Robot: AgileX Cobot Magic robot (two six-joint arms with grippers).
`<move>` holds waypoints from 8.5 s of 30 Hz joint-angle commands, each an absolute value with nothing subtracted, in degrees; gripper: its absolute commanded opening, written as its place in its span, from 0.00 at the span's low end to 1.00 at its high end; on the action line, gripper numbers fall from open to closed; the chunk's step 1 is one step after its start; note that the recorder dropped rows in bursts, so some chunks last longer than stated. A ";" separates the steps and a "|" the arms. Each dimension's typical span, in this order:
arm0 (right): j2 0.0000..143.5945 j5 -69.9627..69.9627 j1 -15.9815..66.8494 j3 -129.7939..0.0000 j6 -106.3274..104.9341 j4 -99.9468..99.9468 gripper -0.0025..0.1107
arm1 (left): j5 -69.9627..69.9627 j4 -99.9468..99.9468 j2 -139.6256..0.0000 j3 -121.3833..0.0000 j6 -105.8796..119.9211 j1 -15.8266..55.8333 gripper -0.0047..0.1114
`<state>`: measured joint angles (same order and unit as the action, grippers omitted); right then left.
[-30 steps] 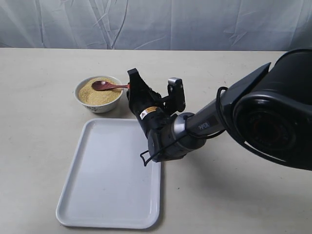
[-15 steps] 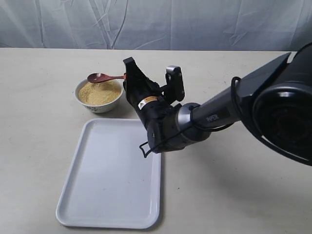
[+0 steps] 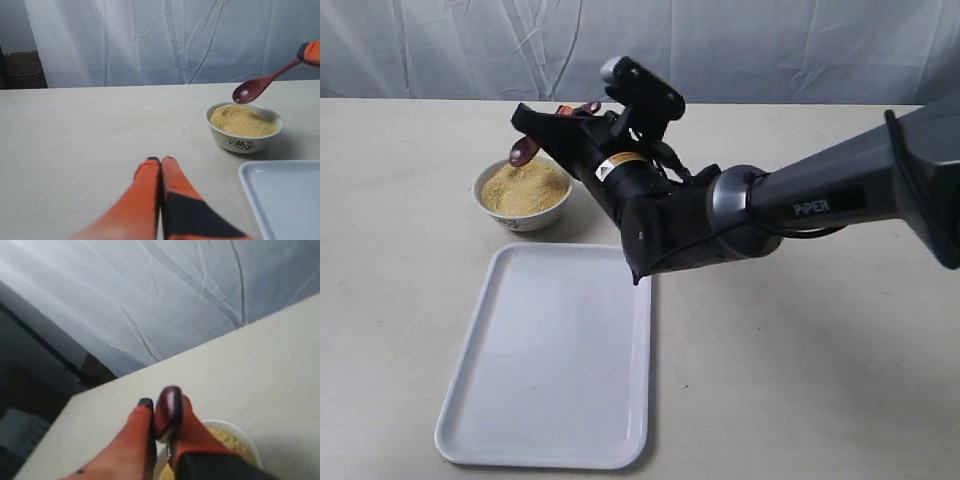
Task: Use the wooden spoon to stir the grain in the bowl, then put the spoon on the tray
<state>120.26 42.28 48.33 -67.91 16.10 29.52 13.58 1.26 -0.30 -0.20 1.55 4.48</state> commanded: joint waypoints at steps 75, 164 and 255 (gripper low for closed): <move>122.14 0.48 43.28 -87.75 -19.94 32.62 0.01 | 13.25 1.17 0.00 0.00 1.57 4.64 0.04; 120.88 -48.84 34.69 -75.60 -29.10 60.84 0.49 | 13.25 1.17 0.00 0.00 1.57 4.64 0.04; 0.00 -21.00 6.03 0.00 4.05 1.97 0.04 | 13.25 0.33 0.00 0.00 1.57 4.64 0.04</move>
<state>0.33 -21.80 6.36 -0.28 4.27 2.02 13.58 0.00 -0.30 -0.20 1.55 4.48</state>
